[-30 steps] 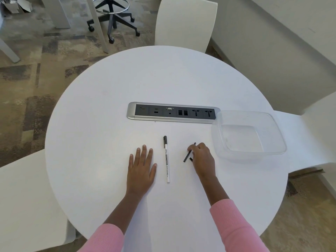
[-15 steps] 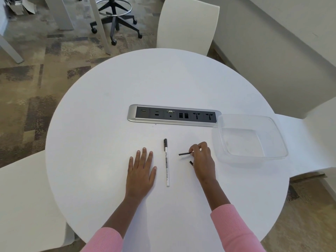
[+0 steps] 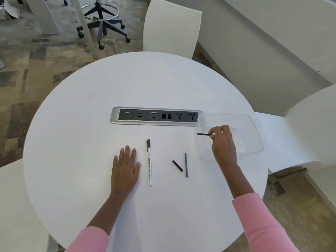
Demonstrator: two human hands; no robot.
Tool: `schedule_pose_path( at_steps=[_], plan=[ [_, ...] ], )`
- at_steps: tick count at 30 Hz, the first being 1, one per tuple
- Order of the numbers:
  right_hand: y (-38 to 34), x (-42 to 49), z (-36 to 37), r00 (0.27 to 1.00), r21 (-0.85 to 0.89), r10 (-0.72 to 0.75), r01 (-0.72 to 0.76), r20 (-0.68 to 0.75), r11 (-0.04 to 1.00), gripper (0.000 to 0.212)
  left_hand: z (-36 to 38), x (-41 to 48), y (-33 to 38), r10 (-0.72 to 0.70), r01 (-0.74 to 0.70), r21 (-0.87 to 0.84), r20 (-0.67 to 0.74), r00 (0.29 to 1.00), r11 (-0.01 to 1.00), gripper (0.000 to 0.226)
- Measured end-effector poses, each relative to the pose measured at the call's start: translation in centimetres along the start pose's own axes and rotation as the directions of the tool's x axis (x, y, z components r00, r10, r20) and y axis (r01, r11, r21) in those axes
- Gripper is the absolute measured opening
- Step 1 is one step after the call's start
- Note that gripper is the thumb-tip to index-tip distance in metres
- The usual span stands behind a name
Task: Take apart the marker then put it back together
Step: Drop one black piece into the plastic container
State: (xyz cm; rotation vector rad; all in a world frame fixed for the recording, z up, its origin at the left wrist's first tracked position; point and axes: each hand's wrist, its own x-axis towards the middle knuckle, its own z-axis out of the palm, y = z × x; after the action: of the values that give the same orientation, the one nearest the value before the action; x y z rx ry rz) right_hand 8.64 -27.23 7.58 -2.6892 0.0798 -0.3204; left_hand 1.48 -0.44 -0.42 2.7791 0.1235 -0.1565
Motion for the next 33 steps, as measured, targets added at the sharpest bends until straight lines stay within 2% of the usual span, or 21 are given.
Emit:
schedule_pose_path(
  at_steps=[3, 6, 12, 15, 24, 33],
  plan=[
    [2.7, 0.8, -0.2, 0.995, -0.067, 0.059, -0.053, 0.076, 0.996, 0.011, 0.1, 0.4, 0.4, -0.010, 0.010, -0.010, -0.014, 1.000, 1.000, 0.080],
    [4.2, 1.6, -0.3, 0.978, -0.118, 0.114, -0.095, 0.172, 0.989, 0.013, 0.2, 0.4, 0.8, -0.047, 0.046, -0.016, -0.024, 0.999, 0.999, 0.066],
    [5.1, 4.0, -0.6, 0.907, -0.211, 0.203, -0.131, 0.369, 0.969, 0.019, 0.8, -0.1, 1.7, -0.112, 0.112, -0.017, -0.045, 0.993, 0.994, 0.068],
    [5.1, 5.1, -0.4, 0.872, -0.277, 0.213, -0.094, 0.440, 0.956, 0.024, 1.0, -0.3, 2.0, -0.140, 0.139, -0.016, -0.042, 0.989, 0.990, 0.069],
    [5.9, 6.6, 1.1, 0.770, -0.406, 0.269, -0.014, 0.579, 0.914, 0.031, 1.1, 0.0, 2.4, -0.174, 0.174, -0.006, -0.052, 0.983, 0.985, 0.068],
    [6.6, 6.3, 1.9, 0.749, -0.440, 0.288, 0.006, 0.597, 0.898, 0.030, 1.1, 0.5, 2.3, -0.174, 0.174, 0.003, -0.057, 0.983, 0.985, 0.069]
  ],
)
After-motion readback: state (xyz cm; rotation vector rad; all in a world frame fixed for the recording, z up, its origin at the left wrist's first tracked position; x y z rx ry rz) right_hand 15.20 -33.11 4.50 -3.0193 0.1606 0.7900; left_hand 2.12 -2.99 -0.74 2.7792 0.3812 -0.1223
